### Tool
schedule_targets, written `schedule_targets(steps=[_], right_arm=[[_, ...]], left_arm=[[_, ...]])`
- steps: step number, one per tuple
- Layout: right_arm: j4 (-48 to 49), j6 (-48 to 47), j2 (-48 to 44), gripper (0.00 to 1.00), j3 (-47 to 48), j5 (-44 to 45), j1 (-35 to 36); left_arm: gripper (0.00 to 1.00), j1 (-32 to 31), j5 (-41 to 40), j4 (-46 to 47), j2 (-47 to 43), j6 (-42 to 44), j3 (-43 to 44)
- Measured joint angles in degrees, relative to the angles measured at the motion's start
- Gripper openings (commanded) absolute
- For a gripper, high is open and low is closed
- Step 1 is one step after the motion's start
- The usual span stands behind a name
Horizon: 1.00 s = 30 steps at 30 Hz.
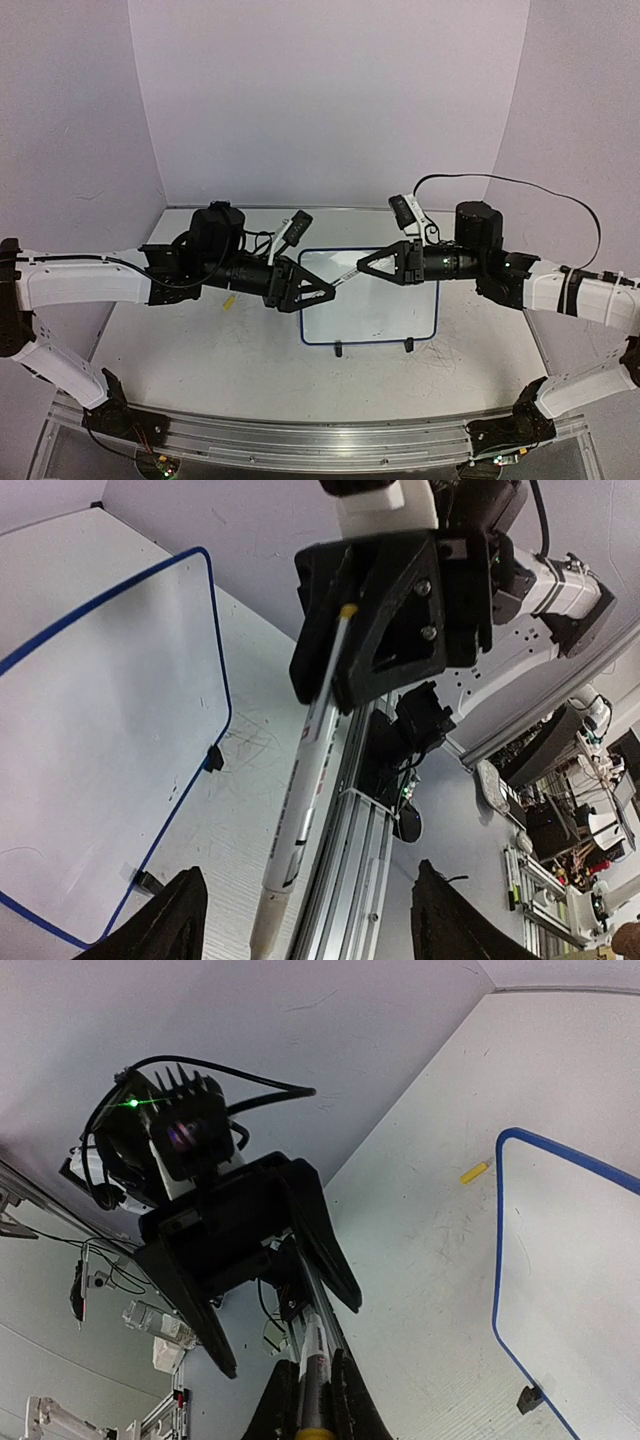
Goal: Write a sentence on the whiteboard
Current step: Pass from the right arm to the left
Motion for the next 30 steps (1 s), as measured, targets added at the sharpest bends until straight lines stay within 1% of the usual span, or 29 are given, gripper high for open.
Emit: schedule_targets(steps=[7,9,12,14,18,21,23,25,27,28,30], right_arm=[[1.1,0.1,0.0,0.00,0.0,-0.5,0.0],[1.3,0.1,0.0,0.00,0.0,-1.1,0.0],[1.3,0.1,0.0,0.00,0.0,-1.7,0.0],[1.3,0.1,0.0,0.00,0.0,-1.9,0.0],[1.3,0.1,-0.3,0.00,0.0,-2.4,0.0],[1.3,0.1,-0.5,0.00,0.0,-2.7,0.0],[1.3,0.1,-0.6,0.00,0.0,-2.9,0.0],[1.3,0.1,-0.7,0.00,0.0,-2.9,0.0],[1.3,0.3,-0.7,0.08,0.0,-3.1,0.0],[1.3,0.5,-0.8,0.16,0.0,-3.2,0.0],[1.3,0.7,-0.9,0.35,0.0,-3.4,0.0]], left_arm=[[0.34,0.0,2.5,0.1,0.7,0.9,0.0],[0.29,0.0,2.7,0.1,0.8,1.0,0.0],[0.26,0.0,2.7,0.0,0.9,1.4,0.0],[0.21,0.0,2.7,0.0,0.9,1.6,0.0],[0.20,0.0,2.8,-0.1,0.9,2.0,0.0],[0.16,0.0,2.9,-0.1,0.9,2.5,0.0],[0.13,0.0,2.9,-0.2,0.9,2.9,0.0],[0.06,0.0,2.9,-0.4,0.8,3.2,0.0],[0.01,0.0,3.0,-0.4,0.8,4.0,0.0],[0.00,0.0,3.1,-0.4,0.8,4.6,0.0],[0.00,-0.1,3.2,-0.6,0.6,5.4,0.0]])
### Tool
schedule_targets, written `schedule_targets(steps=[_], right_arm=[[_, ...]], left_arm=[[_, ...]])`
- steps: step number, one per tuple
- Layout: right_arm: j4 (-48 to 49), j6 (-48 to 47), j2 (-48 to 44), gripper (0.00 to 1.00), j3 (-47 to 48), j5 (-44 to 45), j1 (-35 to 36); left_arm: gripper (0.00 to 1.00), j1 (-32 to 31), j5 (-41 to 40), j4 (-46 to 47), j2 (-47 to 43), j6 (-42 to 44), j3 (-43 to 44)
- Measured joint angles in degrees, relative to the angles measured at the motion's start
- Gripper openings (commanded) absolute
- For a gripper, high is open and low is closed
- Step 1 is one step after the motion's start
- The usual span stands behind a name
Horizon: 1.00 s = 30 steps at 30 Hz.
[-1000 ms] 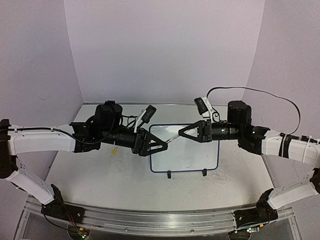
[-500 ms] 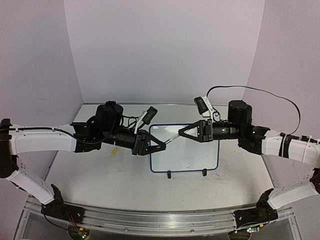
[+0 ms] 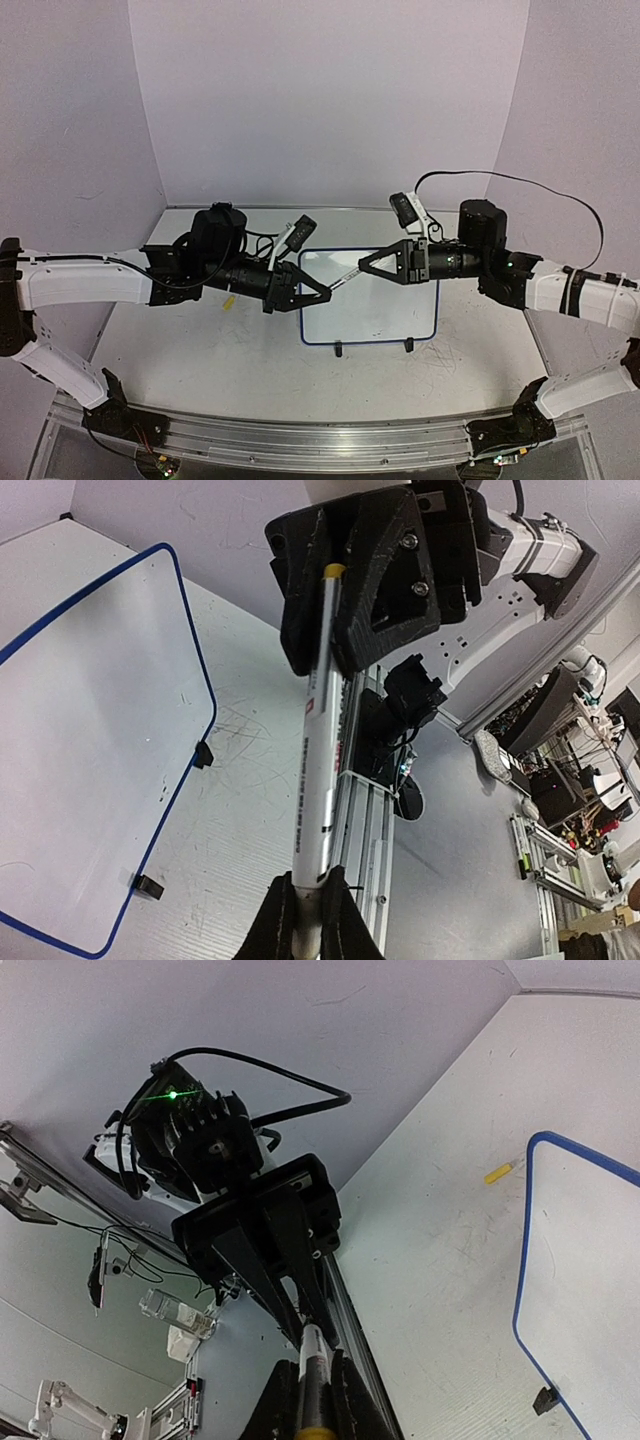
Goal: Write a sentence on the whiteboard
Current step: Pass from the right arm to the left
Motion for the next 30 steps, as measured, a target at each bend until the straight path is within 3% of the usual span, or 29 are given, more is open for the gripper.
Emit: schedule_targets(steps=[3,7,16,30], right_arm=[[-0.4,-0.5,-0.1,0.55,0.0,-0.1,0.0],[-4.5,-4.6,0.8,0.61,1.2,-1.0,0.0],[-12.4,-11.9,7.2,0.50,3.2,-7.4,1.6],[-13.6,-13.0,11.7,0.30,6.5,-9.3,6.5]], left_arm=[[0.00,0.0,-0.2,-0.7,-0.3,0.9,0.0],[0.00,0.1,0.9,-4.1,-0.5,3.2,0.3],[0.00,0.1,6.1,-10.6,-0.1,6.2,1.2],[0.00,0.0,9.3,-12.4,1.3,6.8,2.4]])
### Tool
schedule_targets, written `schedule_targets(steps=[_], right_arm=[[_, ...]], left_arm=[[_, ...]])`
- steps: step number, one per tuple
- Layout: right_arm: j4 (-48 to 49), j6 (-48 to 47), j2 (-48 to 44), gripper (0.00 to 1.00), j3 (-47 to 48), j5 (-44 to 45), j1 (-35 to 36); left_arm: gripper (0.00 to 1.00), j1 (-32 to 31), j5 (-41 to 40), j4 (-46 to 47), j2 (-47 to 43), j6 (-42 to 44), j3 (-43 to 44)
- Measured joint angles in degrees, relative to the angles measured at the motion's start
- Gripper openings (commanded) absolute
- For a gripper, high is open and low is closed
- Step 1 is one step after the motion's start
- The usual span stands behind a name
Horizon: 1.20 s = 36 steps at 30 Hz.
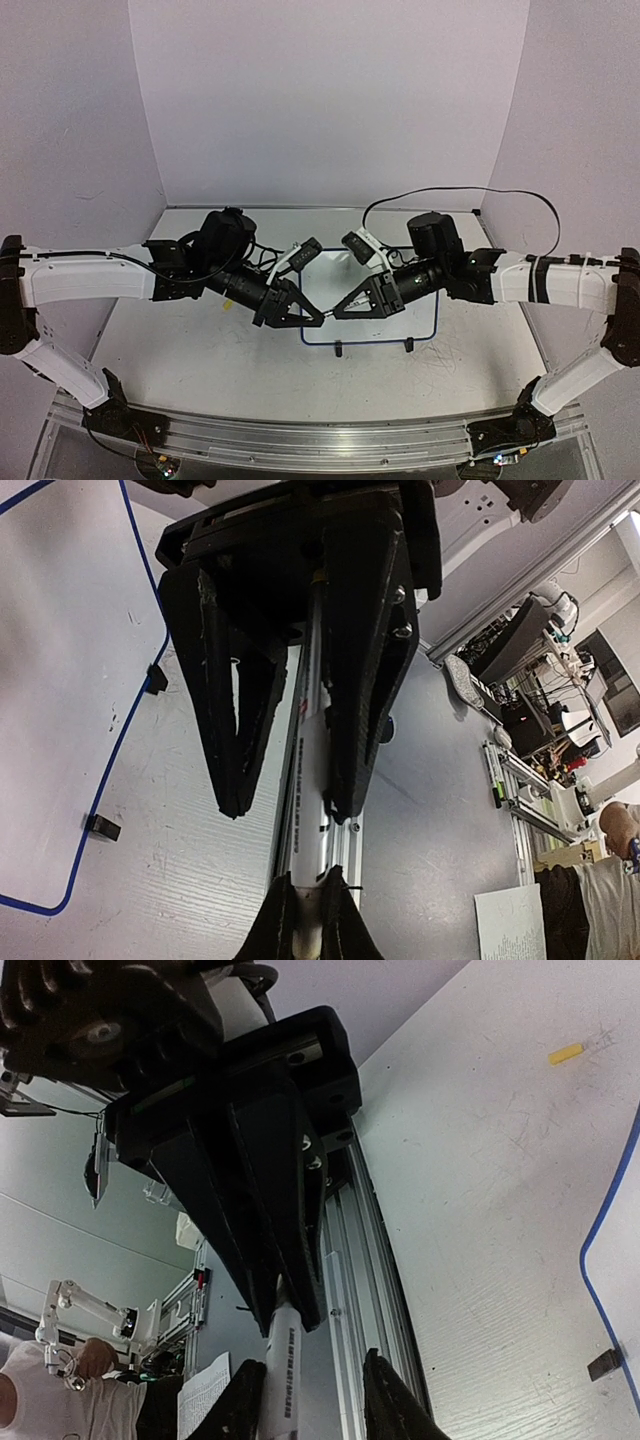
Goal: Write a sentence on the whiteboard
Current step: Pass from the right arm to the left, then pass from the left arm to the right
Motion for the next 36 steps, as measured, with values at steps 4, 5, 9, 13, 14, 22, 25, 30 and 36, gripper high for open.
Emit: schedule_targets(steps=[4,5,9,13,14,22,25,30,36], right_arm=[[1.2,1.5,0.1,0.27,0.0,0.0,0.4],[1.8,2.0,0.1,0.27,0.0,0.2,0.6],[3.7,3.8,0.1,0.25,0.0,1.2,0.7],[5.1,5.1,0.1,0.13,-0.1,2.6,0.7],[5.6,5.6,0.1,0.10,-0.1,2.9,0.7],[7.6,6.7,0.1,0.25,-0.4,3.4,0.7],[8.3,6.7,0.1,0.27,-1.2,3.4,0.7],[8.9,6.6,0.0,0.24,-2.7,3.5,0.8],[8.8,6.7,-0.7,0.12,-3.2,3.9,1.2]], left_arm=[[0.00,0.0,0.0,-0.7,0.0,0.2,0.0],[0.00,0.0,-0.1,-0.8,0.0,0.2,0.0],[0.00,0.0,-1.2,-1.0,0.0,0.3,0.0],[0.00,0.0,-2.8,-1.1,-0.1,0.3,0.0],[0.00,0.0,-3.0,-1.1,-0.2,0.2,0.0],[0.00,0.0,-4.3,-1.1,-0.9,0.2,-0.1],[0.00,0.0,-4.7,-1.1,-1.0,0.2,-0.2],[0.00,-0.2,-6.0,-1.4,-1.3,0.2,-0.5],[0.00,-0.3,-6.3,-1.3,-1.3,0.0,-0.6]])
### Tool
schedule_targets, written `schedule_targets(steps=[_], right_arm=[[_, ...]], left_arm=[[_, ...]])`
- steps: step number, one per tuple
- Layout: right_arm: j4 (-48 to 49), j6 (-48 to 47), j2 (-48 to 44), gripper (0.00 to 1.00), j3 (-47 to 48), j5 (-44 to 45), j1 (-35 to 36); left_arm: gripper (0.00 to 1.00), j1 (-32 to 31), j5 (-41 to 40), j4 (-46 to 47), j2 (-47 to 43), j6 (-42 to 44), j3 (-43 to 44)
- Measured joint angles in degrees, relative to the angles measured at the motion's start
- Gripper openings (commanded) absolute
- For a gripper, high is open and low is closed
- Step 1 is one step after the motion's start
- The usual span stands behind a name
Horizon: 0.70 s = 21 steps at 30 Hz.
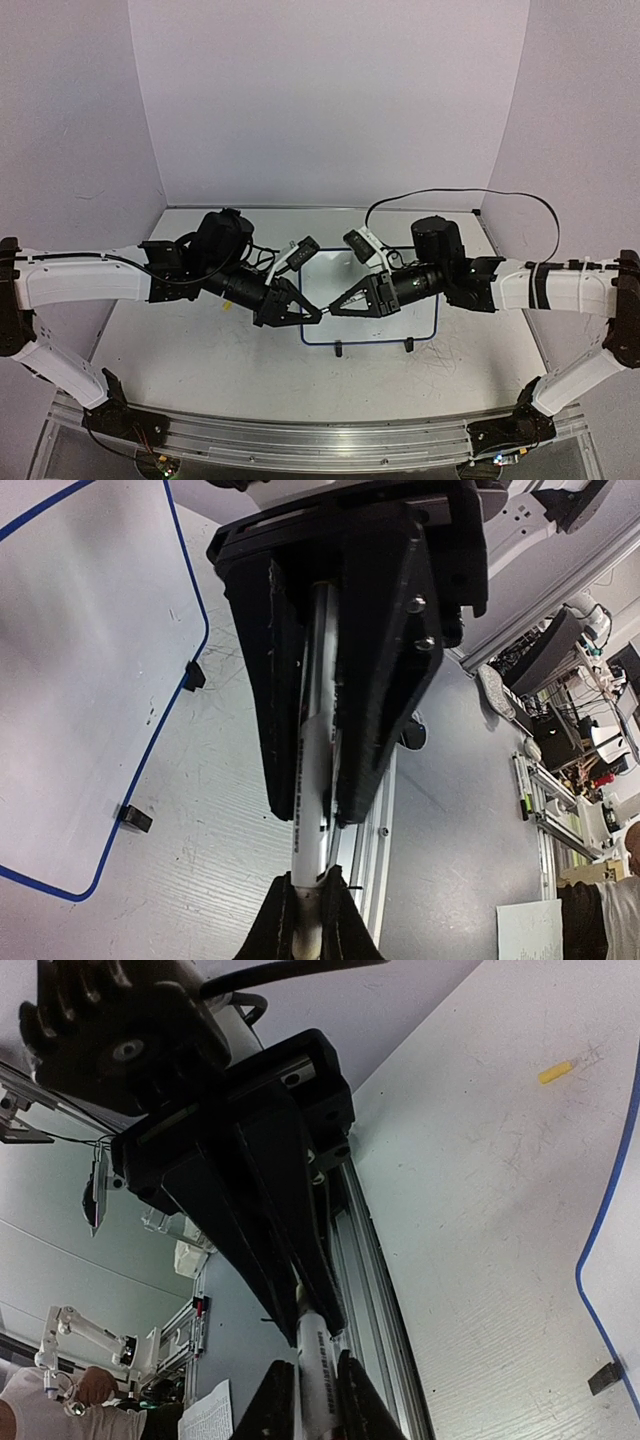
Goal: Write a sentence on the whiteboard
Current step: Pass from the left arm to the right
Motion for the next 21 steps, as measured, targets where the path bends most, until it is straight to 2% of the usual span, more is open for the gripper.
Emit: schedule_targets(steps=[6,16,17,19,21], right_arm=[[0.0,0.3,0.0,0.00,0.0,0.1,0.0],[0.2,0.4,-0.1,0.00,0.0,0.6,0.1],[0.2,0.3,-0.3,0.01,0.0,0.9,0.2],[0.3,0.3,-0.7,0.10,0.0,1.3,0.3],[0.5,0.2,-1.2,0.13,0.0,1.5,0.4]], left_arm=[[0.00,0.0,0.5,0.0,0.0,-0.1,0.0],[0.00,0.0,0.3,0.0,-0.1,0.1,0.0],[0.00,0.0,0.1,0.0,-0.3,0.2,0.0],[0.00,0.0,0.1,0.3,-0.6,0.2,0.0],[0.00,0.0,0.1,0.6,-0.9,0.3,0.0]])
